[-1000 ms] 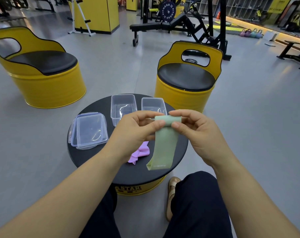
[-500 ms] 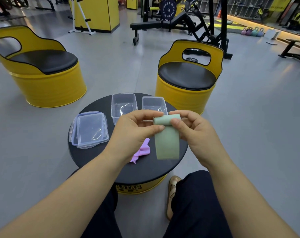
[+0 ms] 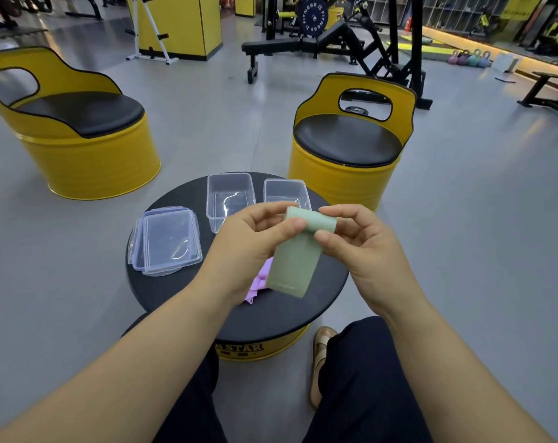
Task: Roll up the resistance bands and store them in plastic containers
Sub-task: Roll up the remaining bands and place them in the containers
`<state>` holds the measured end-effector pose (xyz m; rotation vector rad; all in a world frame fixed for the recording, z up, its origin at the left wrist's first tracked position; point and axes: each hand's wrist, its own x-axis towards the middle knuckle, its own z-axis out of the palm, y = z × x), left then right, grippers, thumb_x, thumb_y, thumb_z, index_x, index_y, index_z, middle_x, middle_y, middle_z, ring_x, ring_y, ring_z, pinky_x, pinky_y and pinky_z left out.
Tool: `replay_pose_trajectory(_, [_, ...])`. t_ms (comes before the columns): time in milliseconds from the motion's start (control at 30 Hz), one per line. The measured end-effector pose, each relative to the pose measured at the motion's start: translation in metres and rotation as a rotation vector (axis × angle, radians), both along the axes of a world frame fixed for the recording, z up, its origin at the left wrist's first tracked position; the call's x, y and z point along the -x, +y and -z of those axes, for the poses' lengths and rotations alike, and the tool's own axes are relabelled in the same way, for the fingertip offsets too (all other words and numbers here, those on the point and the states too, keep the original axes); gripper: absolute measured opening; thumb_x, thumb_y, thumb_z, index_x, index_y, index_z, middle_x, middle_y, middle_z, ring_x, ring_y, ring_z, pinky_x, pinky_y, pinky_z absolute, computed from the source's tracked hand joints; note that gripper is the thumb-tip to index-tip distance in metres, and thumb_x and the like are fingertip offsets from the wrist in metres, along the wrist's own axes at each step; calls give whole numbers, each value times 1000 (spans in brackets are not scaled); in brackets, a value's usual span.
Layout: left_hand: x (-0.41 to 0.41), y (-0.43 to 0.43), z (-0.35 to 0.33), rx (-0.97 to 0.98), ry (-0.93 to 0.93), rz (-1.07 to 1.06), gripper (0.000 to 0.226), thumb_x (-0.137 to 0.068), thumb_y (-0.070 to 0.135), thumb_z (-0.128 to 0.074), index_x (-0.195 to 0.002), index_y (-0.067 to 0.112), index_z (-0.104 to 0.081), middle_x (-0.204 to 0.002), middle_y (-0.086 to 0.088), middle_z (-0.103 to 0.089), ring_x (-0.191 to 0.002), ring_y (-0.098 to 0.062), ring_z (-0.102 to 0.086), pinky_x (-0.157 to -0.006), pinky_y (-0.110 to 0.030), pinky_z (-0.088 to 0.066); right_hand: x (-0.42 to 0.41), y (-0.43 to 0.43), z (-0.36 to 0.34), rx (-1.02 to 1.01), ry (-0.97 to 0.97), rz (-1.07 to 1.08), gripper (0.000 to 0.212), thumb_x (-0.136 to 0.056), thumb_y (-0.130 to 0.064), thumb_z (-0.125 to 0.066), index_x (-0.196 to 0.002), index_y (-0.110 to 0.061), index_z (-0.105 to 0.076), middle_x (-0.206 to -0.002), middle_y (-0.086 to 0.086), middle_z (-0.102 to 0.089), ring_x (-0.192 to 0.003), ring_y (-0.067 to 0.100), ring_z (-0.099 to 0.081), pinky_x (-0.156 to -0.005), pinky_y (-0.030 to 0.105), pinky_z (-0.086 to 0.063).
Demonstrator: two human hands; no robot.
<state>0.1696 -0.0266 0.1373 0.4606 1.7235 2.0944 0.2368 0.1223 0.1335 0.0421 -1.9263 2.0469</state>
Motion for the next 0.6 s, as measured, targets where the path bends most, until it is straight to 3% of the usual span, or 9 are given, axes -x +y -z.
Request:
replay_pose_trajectory(100, [1, 1, 2, -50, -104, 25, 45, -67, 21, -80, -107, 6, -66, -103, -12, -71, -95, -26, -67, -92, -47, -51, 0, -1, 4, -42, -4, 30, 29, -67, -17, -70, -95, -17, -62, -89, -1, -71, -87, 13, -67, -76, 22, -53])
replay_pose_trajectory(200, [6, -4, 1, -41, -147, 100, 42, -71, 17, -73, -109, 2, -65, -107, -17, -69, -94, -31, -65, -93, -53, -49, -2, 7, -1, -156, -71, -26, 33, -65, -23, -73, -97, -22, -63, -93, -4, -68, -88, 15, -63, -80, 25, -53])
replay_pose_trajectory(267, [10, -8, -1, -9, -188, 220, 39, -73, 14, -66, -109, -1, -65, -105, -19, -67, -90, -31, -64, -88, -50, -50, -3, 15, -11, -297, -157, -129, 45, -64, -27, -74, -107, -27, -61, -99, -1, -63, -86, 13, -59, -79, 24, -53])
replay_pose_trajectory(367, [14, -12, -5, 14, -256, 411, 30, -75, 10, -60, -103, -2, -65, -94, -15, -70, -80, -24, -68, -73, -38, -59, 0, 24, -29, -550, -209, -339, 66, -67, -24, -82, -125, -34, -52, -115, -15, -58, -94, 9, -56, -79, 27, -53])
replay_pose_trajectory(433, [14, -13, -6, 9, -282, 477, 24, -75, 8, -58, -96, 0, -66, -85, -11, -70, -73, -20, -69, -62, -28, -56, 3, 25, -37, -670, -206, -430, 69, -66, -23, -80, -128, -34, -50, -124, -20, -55, -101, 11, -56, -80, 29, -54])
replay_pose_trajectory(600, [16, -13, -2, 34, -292, 525, 20, -74, 9, -59, -89, 2, -70, -88, -11, -70, -75, -20, -68, -65, -28, -55, 6, 24, -46, -770, -199, -507, 64, -63, -26, -82, -121, -30, -56, -118, -17, -57, -96, 13, -57, -77, 39, -53])
